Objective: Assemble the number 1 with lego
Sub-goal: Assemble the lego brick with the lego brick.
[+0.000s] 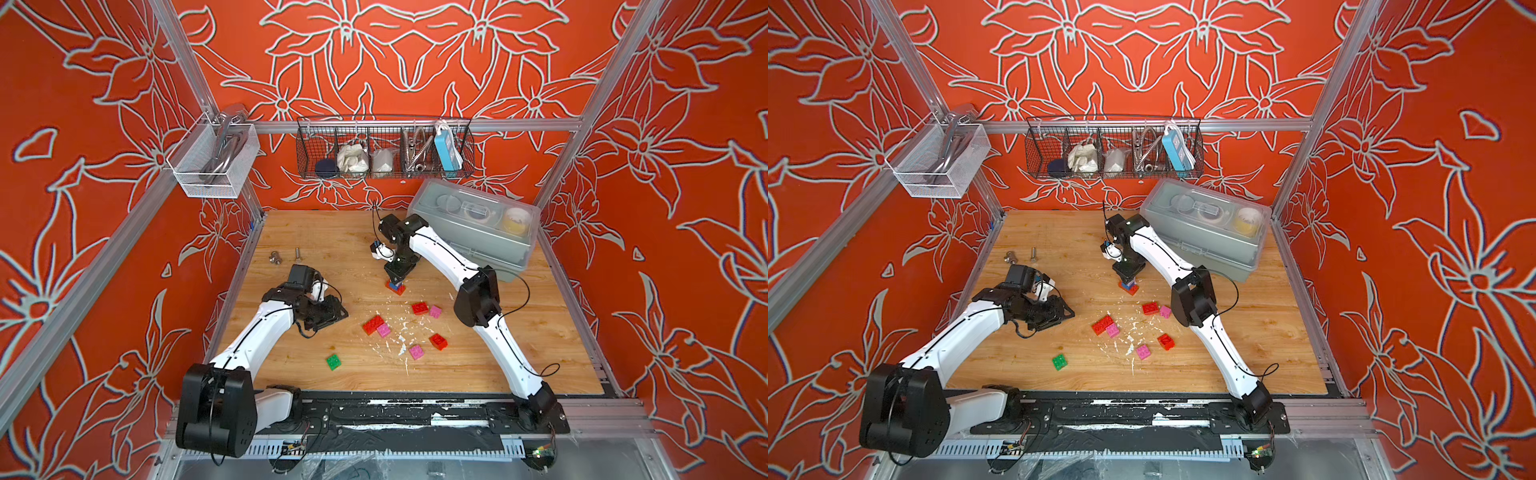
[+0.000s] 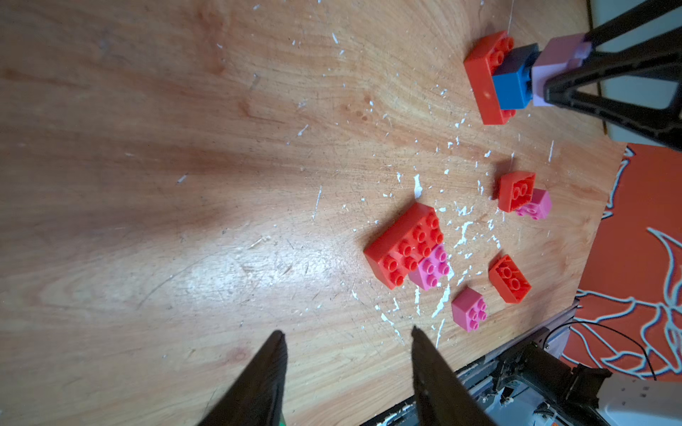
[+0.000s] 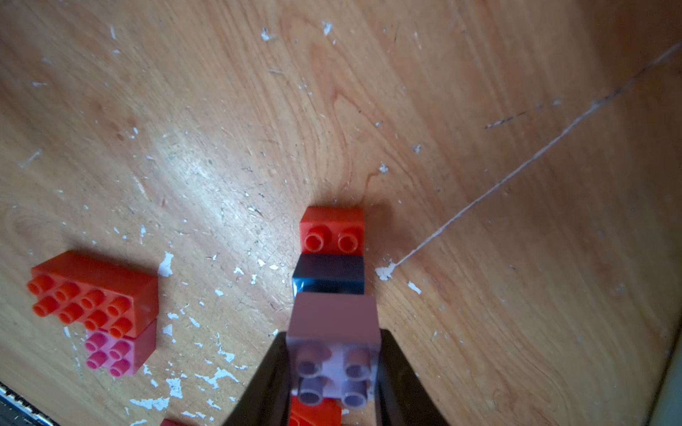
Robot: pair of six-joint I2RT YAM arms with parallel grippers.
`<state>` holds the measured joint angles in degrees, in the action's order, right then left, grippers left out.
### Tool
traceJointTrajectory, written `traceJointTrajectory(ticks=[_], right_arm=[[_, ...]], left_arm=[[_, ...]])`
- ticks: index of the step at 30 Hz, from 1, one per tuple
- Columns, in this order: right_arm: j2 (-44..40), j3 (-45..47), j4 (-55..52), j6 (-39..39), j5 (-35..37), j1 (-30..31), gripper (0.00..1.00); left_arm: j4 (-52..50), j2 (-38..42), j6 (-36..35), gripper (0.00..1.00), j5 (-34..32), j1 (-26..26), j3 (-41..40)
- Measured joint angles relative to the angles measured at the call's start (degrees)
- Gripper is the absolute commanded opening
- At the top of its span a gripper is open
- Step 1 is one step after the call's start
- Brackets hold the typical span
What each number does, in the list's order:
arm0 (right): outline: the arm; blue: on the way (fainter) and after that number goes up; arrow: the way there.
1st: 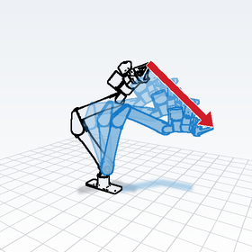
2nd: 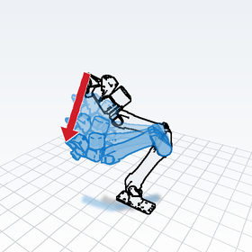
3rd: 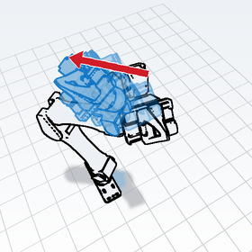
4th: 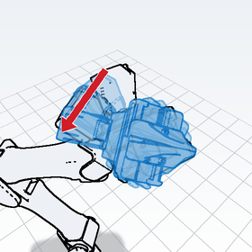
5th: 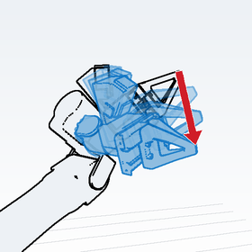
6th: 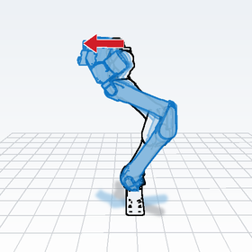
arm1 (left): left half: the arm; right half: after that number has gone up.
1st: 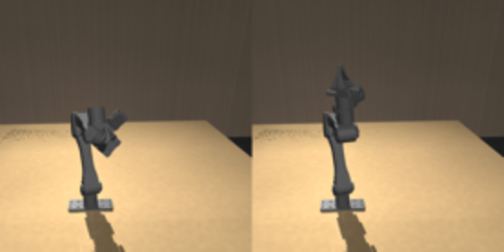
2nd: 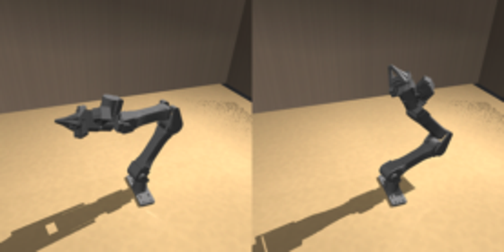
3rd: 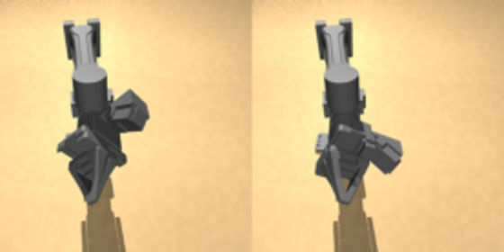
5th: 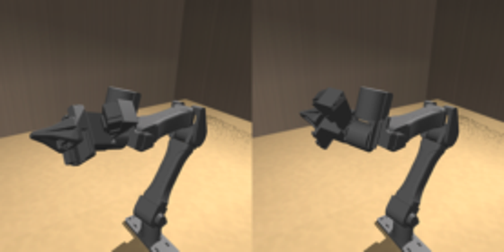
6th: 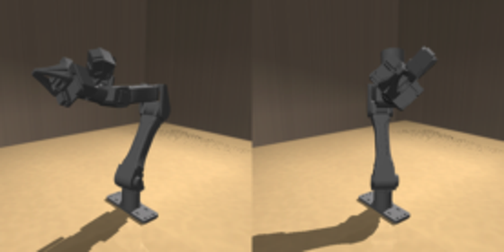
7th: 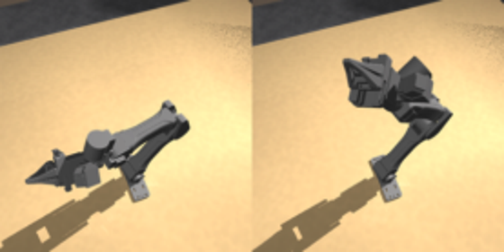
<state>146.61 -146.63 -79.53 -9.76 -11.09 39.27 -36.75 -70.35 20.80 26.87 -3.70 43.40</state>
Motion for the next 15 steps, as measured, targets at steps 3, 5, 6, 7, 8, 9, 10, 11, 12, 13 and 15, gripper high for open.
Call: traceJointTrajectory(ticks=[3, 5, 6, 7, 8, 9, 10, 11, 12, 13, 15], right_arm=[[0.2, -0.3, 0.1, -0.2, -0.5, 0.0, 0.3], [0.5, -0.7, 0.0, -0.2, -0.8, 0.0, 0.29], [0.5, -0.7, 0.0, -0.3, -0.9, 0.0, 0.29], [0.5, -0.7, -0.1, -0.3, -0.9, 0.0, 0.29], [0.5, -0.7, -0.1, -0.3, -0.8, 0.0, 0.28], [0.5, -0.7, -0.1, -0.3, -0.6, 0.0, 0.28], [0.5, -0.7, -0.1, -0.3, -0.3, 0.1, 0.28], [0.6, -0.7, -0.1, -0.3, 0.0, 0.2, 0.28], [0.6, -0.8, -0.1, -0.3, 0.5, 0.3, 0.28], [0.7, -1.0, -0.2, -0.3, 1.2, 0.6, 0.28], [0.9, -1.5, -0.5, -0.3, 2.7, 1.6, 0.28]], left_arm=[[0.0, 0.0, 0.0, 0.54, 0.0, 0.0, 0.0], [0.0, 0.0, 0.0, 0.54, 0.0, 0.0, 0.0], [0.0, 0.0, -0.1, 0.54, 0.0, 0.0, 0.0], [0.0, 0.0, -0.1, 0.54, 0.0, 0.0, 0.0], [0.0, 0.0, -0.1, 0.54, 0.0, 0.0, 0.0], [0.0, 0.0, -0.2, 0.54, 0.0, 0.0, 0.0], [0.0, 0.0, -0.2, 0.54, 0.0, 0.0, 0.0], [0.0, 0.0, -0.2, 0.54, 0.0, 0.0, 0.0], [0.0, 0.0, -0.2, 0.54, 0.0, 0.0, 0.0], [0.0, 0.0, -0.2, 0.54, 0.0, 0.0, 0.0], [0.0, -0.1, -0.3, 0.54, 0.0, 0.0, 0.0]])
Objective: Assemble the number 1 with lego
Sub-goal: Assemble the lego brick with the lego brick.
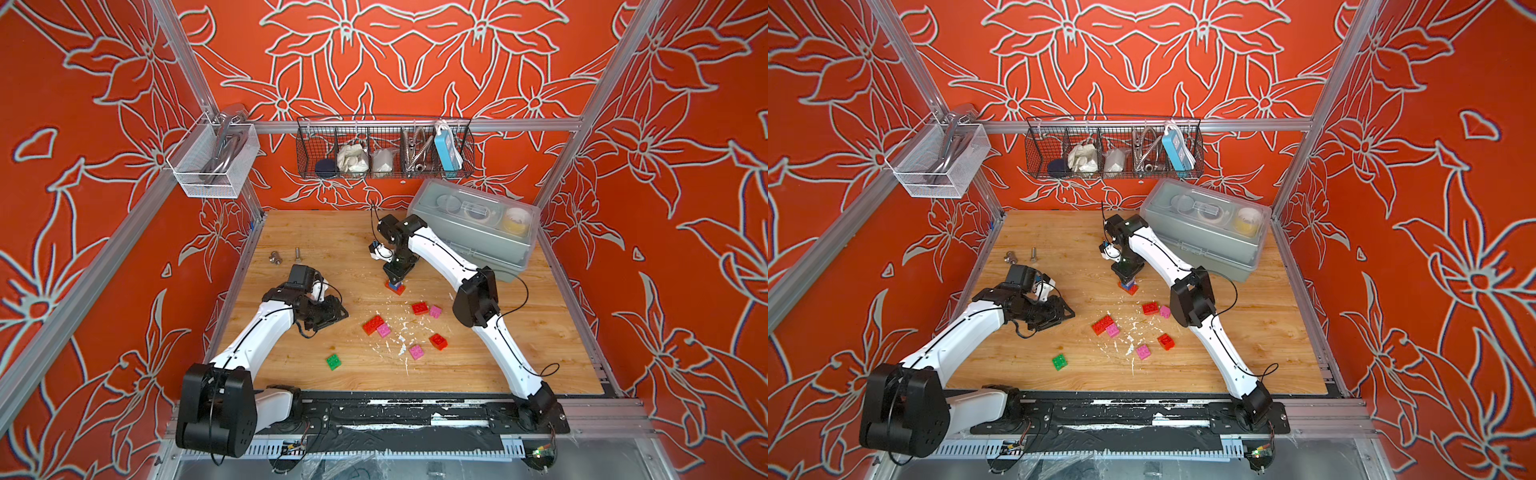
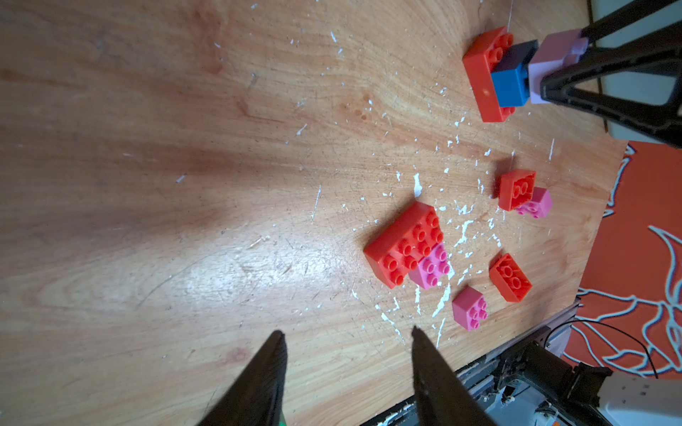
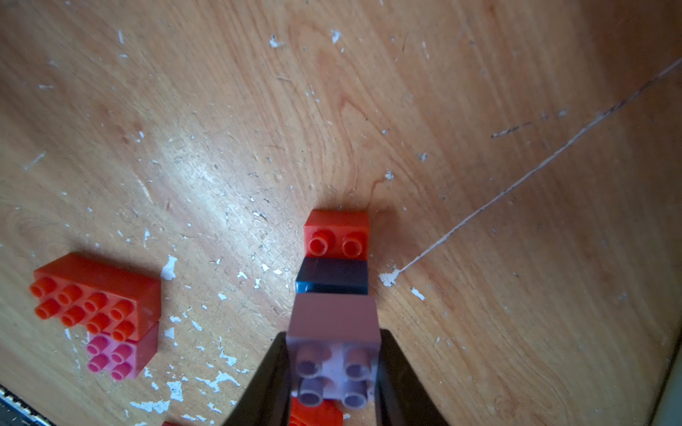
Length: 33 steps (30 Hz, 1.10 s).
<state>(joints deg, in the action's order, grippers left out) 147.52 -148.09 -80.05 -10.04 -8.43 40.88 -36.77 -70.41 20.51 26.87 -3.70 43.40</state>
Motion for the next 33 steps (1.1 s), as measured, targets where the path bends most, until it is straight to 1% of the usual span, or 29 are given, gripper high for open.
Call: traceJointTrajectory(ticks=[5, 10, 15, 19, 23, 25, 27, 28, 30, 31, 33], right_arm=[[1.1, -2.1, -1.6, 0.2, 6.2, 3.0, 0.27], [2.4, -3.7, -2.5, 0.6, 11.6, 4.6, 0.28], [3.7, -6.2, -3.5, 1.6, 13.1, 3.9, 0.27], [3.7, -6.3, -3.4, 2.1, 14.5, 2.5, 0.26], [3.9, -6.3, -3.2, 2.9, 14.4, 1.6, 0.26], [3.9, -6.3, -3.2, 3.8, 14.2, 1.5, 0.33], [3.8, -6.3, -3.2, 5.0, 13.8, 1.4, 0.43], [3.8, -6.3, -3.2, 6.0, 13.8, 1.4, 0.5], [3.4, -4.4, -2.0, 7.5, 12.7, 1.4, 0.59], [3.2, -2.8, -1.4, 8.4, 12.3, 1.4, 0.63], [2.1, 0.2, -0.4, 10.1, 11.5, 1.4, 0.67]], left_arm=[[0.0, 0.0, -0.1, 0.54, 0.0, 0.0, 0.0], [0.0, -0.1, -0.1, 0.54, 0.0, 0.0, 0.0], [0.0, -0.1, -0.1, 0.54, -0.2, 0.0, 0.0], [0.0, -0.1, -0.1, 0.54, -0.3, 0.0, 0.0], [0.0, -0.1, -0.1, 0.54, -0.8, 0.0, 0.0], [0.0, -0.1, -0.1, 0.54, -1.1, 0.0, 0.0], [-0.1, 0.2, -0.1, 0.55, -1.3, 0.0, 0.0], [-0.1, 0.5, -0.1, 0.56, -1.3, 0.0, 0.0], [-0.2, 0.9, -0.1, 0.57, -1.3, 0.0, 0.0], [-0.4, 1.0, -0.1, 0.58, -1.3, 0.0, 0.1], [-0.8, 1.1, 0.1, 0.59, -1.4, 0.0, 0.5]])
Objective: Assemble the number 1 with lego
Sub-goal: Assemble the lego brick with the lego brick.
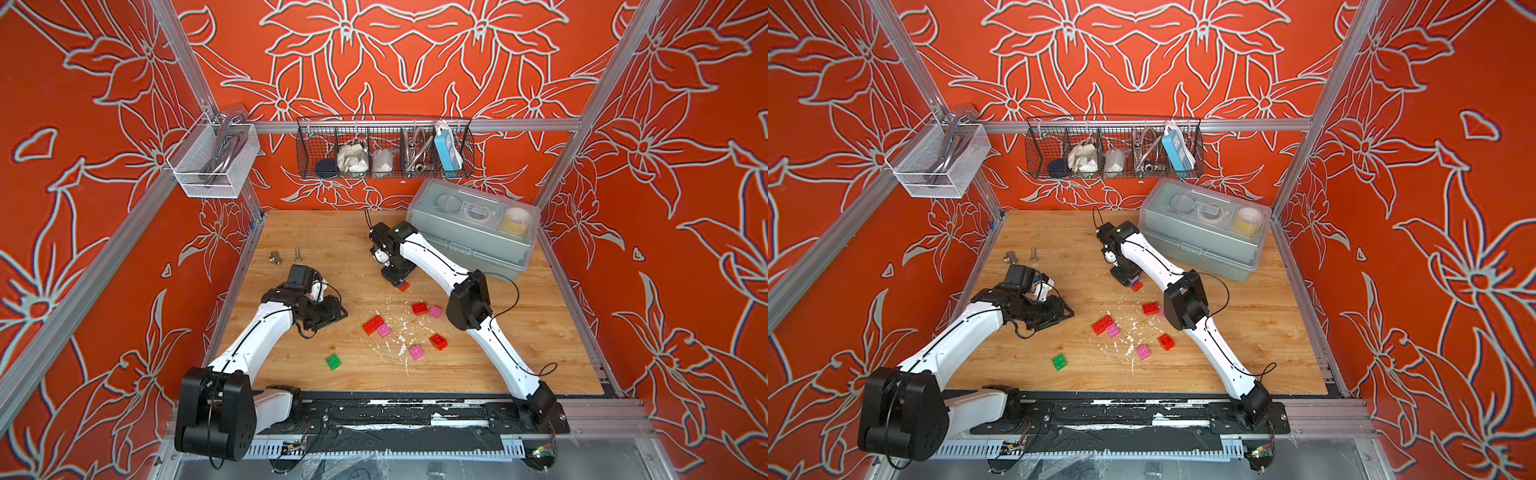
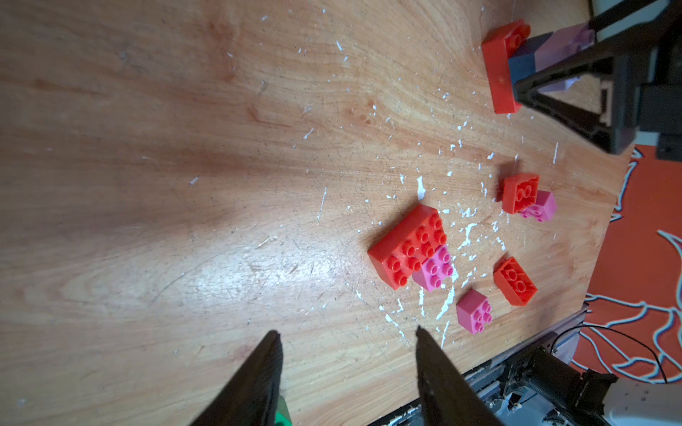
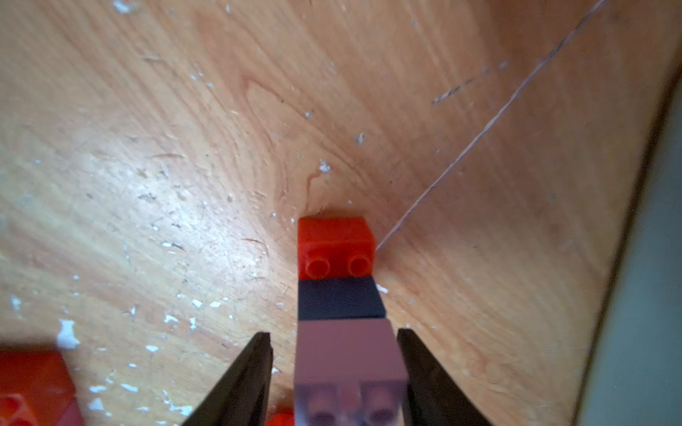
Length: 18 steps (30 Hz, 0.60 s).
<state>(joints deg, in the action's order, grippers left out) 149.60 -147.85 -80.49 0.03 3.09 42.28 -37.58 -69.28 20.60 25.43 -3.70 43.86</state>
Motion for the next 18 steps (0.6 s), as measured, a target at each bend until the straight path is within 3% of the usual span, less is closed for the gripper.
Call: traceJointTrajectory(ticks=[5, 11, 18], right_arm=[[-8.7, 6.4, 0.9, 3.2, -0.4, 0.0, 0.7], [-27.7, 15.6, 0.8, 7.8, -1.5, -0.5, 0.65], [-44.3, 41.6, 3.4, 13.9, -7.0, -2.3, 0.55]], left_arm=[[-2.3, 0.5, 1.0, 0.6, -1.6, -0.2, 3.8], [-4.6, 2.5, 3.1, 0.6, -6.3, -3.9, 7.6], [-8.9, 3.0, 5.5, 0.59, -12.3, -11.0, 9.2]])
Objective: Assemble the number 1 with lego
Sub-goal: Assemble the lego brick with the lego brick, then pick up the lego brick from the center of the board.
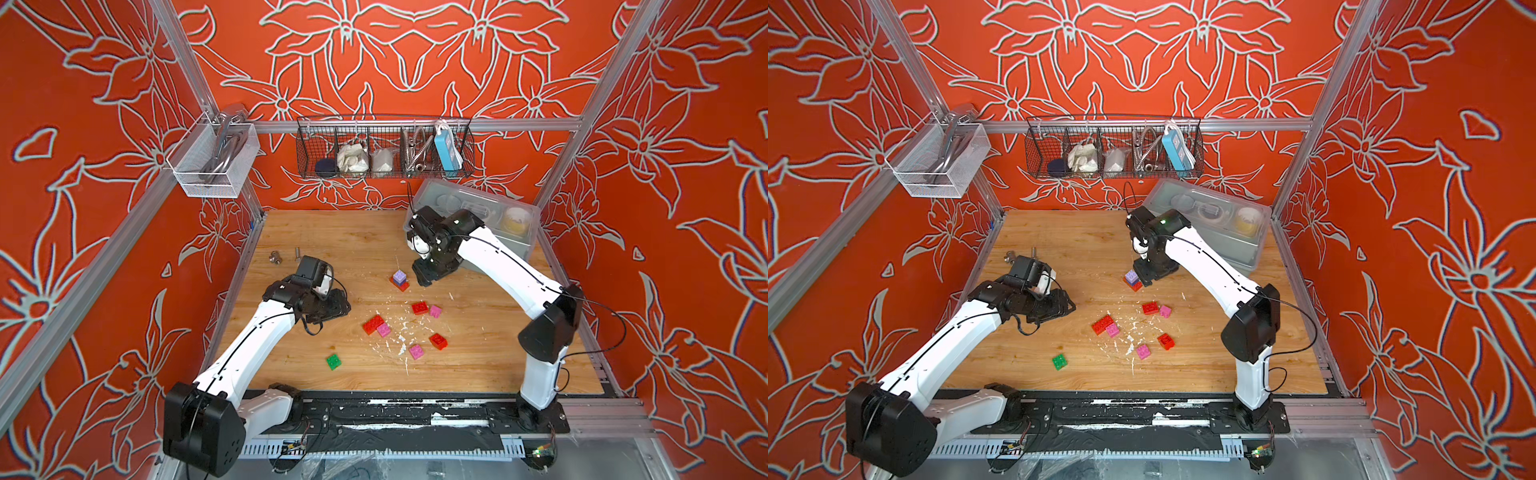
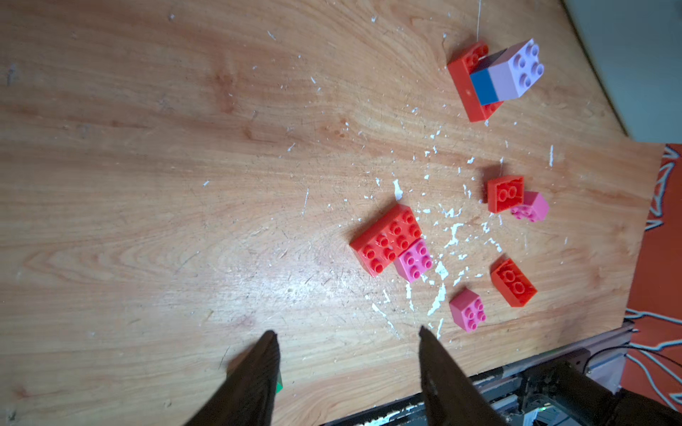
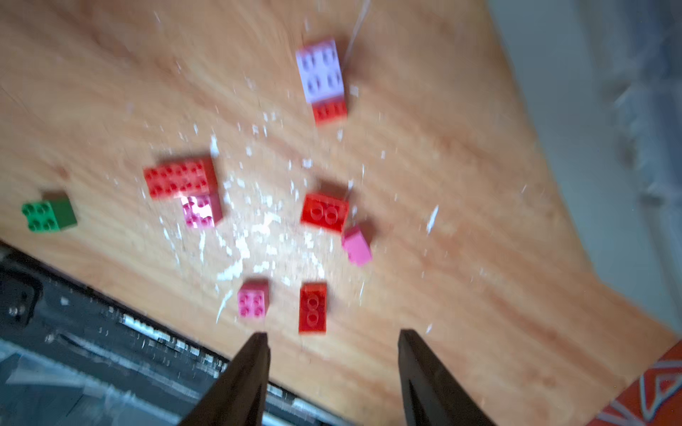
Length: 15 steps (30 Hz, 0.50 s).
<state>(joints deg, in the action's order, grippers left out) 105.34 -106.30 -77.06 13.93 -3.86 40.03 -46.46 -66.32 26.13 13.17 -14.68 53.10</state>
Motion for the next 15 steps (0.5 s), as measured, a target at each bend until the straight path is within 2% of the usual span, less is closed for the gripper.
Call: traceJointTrajectory(ticks=[6, 15], right_arm=[[-6.3, 19.2, 5.3, 6.1, -5.2, -2.1, 0.57], [-9.9, 31.0, 15.9, 16.5, -11.3, -3.7, 0.62]], left_arm=[[-2.6, -4.0, 1.7, 0.58, -1.6, -3.5, 3.9], [-4.0, -10.7, 2.3, 0.57, -1.3, -4.2, 7.7]])
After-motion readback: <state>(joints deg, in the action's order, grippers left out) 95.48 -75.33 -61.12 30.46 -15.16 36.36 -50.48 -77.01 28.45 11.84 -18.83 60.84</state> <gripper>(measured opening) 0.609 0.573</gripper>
